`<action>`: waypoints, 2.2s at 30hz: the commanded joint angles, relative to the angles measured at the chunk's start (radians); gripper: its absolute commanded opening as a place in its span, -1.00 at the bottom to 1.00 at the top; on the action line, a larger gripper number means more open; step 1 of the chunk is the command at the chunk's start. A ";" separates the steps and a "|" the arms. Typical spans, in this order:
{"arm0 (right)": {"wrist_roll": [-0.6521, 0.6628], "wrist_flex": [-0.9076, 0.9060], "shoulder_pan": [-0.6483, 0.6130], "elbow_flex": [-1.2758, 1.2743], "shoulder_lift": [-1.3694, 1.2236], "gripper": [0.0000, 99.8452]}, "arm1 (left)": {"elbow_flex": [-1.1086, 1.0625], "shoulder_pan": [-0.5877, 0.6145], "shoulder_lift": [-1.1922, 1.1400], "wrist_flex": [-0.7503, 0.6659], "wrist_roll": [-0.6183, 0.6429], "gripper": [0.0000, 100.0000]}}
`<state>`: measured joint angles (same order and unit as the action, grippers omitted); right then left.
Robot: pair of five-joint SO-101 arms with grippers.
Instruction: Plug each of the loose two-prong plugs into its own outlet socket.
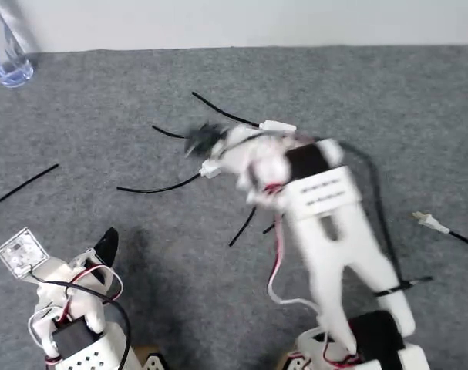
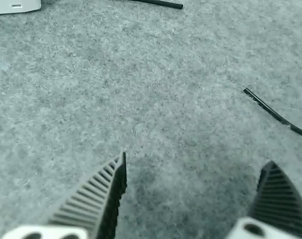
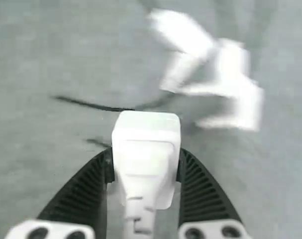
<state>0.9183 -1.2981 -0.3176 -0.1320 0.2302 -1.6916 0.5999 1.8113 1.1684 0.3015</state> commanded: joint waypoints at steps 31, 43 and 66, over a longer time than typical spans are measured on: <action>-0.299 0.085 0.156 1.023 -0.974 0.01 | 0.008 -0.003 0.011 0.005 -0.008 -0.21; -0.313 -0.251 0.111 1.553 -0.970 -0.08 | 0.008 -0.003 0.011 0.003 -0.008 -0.21; -0.566 -0.501 0.174 0.858 -0.507 -0.55 | 0.025 0.002 0.011 0.052 -0.129 -0.22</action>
<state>0.3890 -1.7553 -0.1274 0.9053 -0.4219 -1.6916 0.5662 1.8113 1.1991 0.2585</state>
